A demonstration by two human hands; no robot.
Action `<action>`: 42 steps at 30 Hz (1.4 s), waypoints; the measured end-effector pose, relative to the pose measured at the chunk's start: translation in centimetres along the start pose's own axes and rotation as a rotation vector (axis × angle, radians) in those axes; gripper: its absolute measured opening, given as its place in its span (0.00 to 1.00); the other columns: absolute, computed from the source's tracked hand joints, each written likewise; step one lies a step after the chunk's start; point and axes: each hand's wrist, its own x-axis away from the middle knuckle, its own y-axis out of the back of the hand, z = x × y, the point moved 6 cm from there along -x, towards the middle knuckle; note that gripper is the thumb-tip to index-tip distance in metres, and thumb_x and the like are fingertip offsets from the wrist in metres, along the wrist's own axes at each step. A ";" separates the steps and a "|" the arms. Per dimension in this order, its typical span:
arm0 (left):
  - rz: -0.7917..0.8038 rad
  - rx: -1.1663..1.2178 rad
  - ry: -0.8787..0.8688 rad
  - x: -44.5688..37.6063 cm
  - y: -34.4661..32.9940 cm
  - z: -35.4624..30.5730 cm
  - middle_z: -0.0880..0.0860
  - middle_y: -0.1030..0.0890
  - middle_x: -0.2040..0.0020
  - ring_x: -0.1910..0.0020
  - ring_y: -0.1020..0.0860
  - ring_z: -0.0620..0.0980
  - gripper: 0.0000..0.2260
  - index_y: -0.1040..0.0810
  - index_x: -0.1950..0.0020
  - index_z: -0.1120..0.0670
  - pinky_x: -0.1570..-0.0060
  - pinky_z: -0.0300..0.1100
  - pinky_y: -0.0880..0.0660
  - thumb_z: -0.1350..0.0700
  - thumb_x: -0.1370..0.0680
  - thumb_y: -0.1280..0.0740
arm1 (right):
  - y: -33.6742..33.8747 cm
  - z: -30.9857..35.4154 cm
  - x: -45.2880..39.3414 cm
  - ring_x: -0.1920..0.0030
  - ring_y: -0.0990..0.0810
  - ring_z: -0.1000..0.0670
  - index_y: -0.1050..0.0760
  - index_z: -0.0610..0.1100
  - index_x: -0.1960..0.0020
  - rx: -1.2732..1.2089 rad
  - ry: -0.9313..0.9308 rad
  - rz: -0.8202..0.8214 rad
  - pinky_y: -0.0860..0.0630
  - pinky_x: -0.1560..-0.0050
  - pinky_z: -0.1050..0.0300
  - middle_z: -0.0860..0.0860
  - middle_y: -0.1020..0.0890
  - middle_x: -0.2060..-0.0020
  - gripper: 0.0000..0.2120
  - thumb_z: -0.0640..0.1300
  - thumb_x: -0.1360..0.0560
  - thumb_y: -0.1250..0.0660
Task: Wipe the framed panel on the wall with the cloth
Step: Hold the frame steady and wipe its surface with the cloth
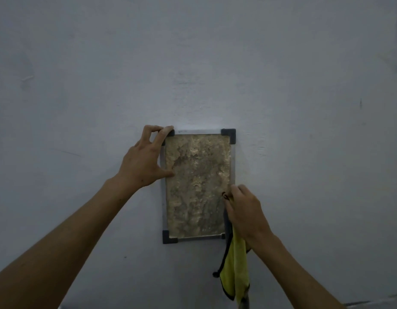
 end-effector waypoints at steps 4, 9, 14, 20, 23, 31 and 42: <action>0.013 -0.050 -0.007 0.2 0.0 -0.2 0.51 0.43 0.25 0.43 0.22 0.59 0.59 0.48 0.19 0.46 0.55 0.53 0.19 0.39 0.41 0.17 | 1.7 0.5 -2.4 0.58 0.23 0.49 0.24 0.39 0.48 -0.026 0.001 -0.112 0.23 0.57 0.57 0.46 0.23 0.54 0.04 0.39 0.21 0.32; 0.013 -0.040 -0.010 0.3 -0.6 -0.4 0.51 0.44 0.24 0.41 0.23 0.60 0.59 0.49 0.19 0.47 0.55 0.52 0.21 0.41 0.41 0.17 | 0.5 0.7 -0.4 0.59 0.23 0.51 0.23 0.41 0.46 -0.063 0.045 -0.148 0.22 0.58 0.59 0.48 0.24 0.54 0.04 0.36 0.20 0.34; 0.010 -0.028 -0.027 0.3 -0.5 -0.6 0.50 0.44 0.23 0.36 0.26 0.59 0.60 0.49 0.19 0.49 0.49 0.55 0.21 0.42 0.41 0.16 | -1.6 -0.1 2.2 0.61 0.24 0.50 0.23 0.41 0.48 -0.067 0.019 -0.046 0.21 0.59 0.52 0.49 0.25 0.55 0.03 0.37 0.20 0.34; 0.017 -0.002 -0.043 0.3 -0.6 -0.6 0.49 0.45 0.21 0.32 0.28 0.58 0.60 0.50 0.19 0.48 0.44 0.57 0.22 0.42 0.40 0.16 | 1.4 0.4 -1.5 0.58 0.22 0.50 0.23 0.40 0.41 -0.100 -0.013 -0.248 0.22 0.56 0.59 0.47 0.23 0.52 0.09 0.36 0.21 0.34; 0.014 0.007 -0.049 0.3 -0.6 -0.6 0.49 0.44 0.22 0.33 0.27 0.58 0.59 0.49 0.19 0.49 0.46 0.57 0.21 0.43 0.40 0.16 | 0.3 0.8 -0.3 0.60 0.23 0.51 0.23 0.41 0.44 -0.057 0.026 -0.196 0.22 0.59 0.61 0.48 0.24 0.54 0.06 0.36 0.20 0.35; 0.018 0.004 -0.041 0.5 -0.6 -0.8 0.50 0.45 0.22 0.32 0.28 0.58 0.59 0.50 0.18 0.49 0.43 0.57 0.22 0.43 0.39 0.17 | -0.4 1.0 0.3 0.60 0.24 0.52 0.23 0.42 0.47 -0.086 0.054 -0.135 0.22 0.59 0.58 0.50 0.25 0.55 0.03 0.38 0.19 0.35; -0.014 -0.040 -0.021 0.8 -0.4 -0.9 0.50 0.44 0.22 0.32 0.28 0.59 0.59 0.50 0.18 0.49 0.41 0.58 0.24 0.41 0.39 0.17 | -2.2 1.6 2.0 0.57 0.22 0.48 0.25 0.41 0.48 -0.047 0.173 0.017 0.20 0.57 0.51 0.49 0.23 0.49 0.03 0.39 0.18 0.37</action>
